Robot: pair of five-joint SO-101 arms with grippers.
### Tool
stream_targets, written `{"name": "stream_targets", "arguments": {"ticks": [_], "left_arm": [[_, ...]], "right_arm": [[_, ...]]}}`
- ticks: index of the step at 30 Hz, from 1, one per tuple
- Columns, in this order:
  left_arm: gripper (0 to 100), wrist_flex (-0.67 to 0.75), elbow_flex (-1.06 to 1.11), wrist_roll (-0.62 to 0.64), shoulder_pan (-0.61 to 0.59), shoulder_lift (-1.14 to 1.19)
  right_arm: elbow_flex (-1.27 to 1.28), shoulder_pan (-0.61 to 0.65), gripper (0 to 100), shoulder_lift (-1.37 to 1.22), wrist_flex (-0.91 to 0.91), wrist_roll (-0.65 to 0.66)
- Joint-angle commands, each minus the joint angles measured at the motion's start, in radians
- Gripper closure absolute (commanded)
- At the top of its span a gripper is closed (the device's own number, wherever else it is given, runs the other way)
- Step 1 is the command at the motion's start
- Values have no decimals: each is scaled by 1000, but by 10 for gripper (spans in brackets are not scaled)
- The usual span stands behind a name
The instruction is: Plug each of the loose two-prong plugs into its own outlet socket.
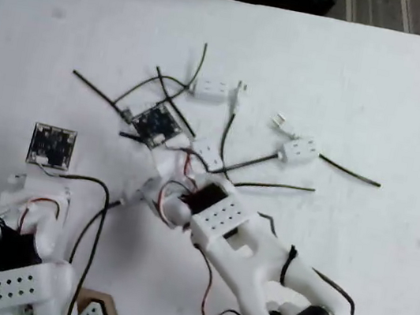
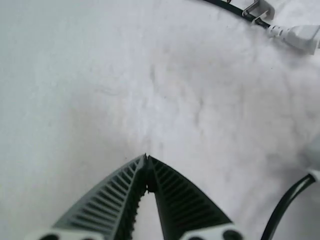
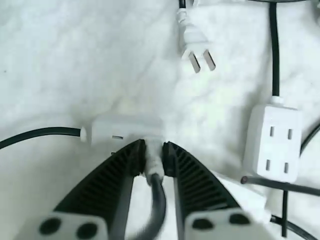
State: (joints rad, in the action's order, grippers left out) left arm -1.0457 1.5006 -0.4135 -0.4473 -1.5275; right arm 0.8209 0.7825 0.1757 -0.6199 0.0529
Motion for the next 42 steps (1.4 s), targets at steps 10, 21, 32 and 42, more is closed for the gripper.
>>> {"name": "stream_targets", "arguments": {"ticks": [10,21,32,42], "left_arm": [[973,17,-20,11,7,-8],[973,18,-21,11,7,-8],[973,18,-21,11,7,-8],[973,18,-21,11,7,-8]], "right_arm": [[-157,15,982,-203,-160,3],[-166,24,982,-214,-189,5],[-250,35,982,-309,-321,3],[-278,39,833,-314,-325,-5]]}}
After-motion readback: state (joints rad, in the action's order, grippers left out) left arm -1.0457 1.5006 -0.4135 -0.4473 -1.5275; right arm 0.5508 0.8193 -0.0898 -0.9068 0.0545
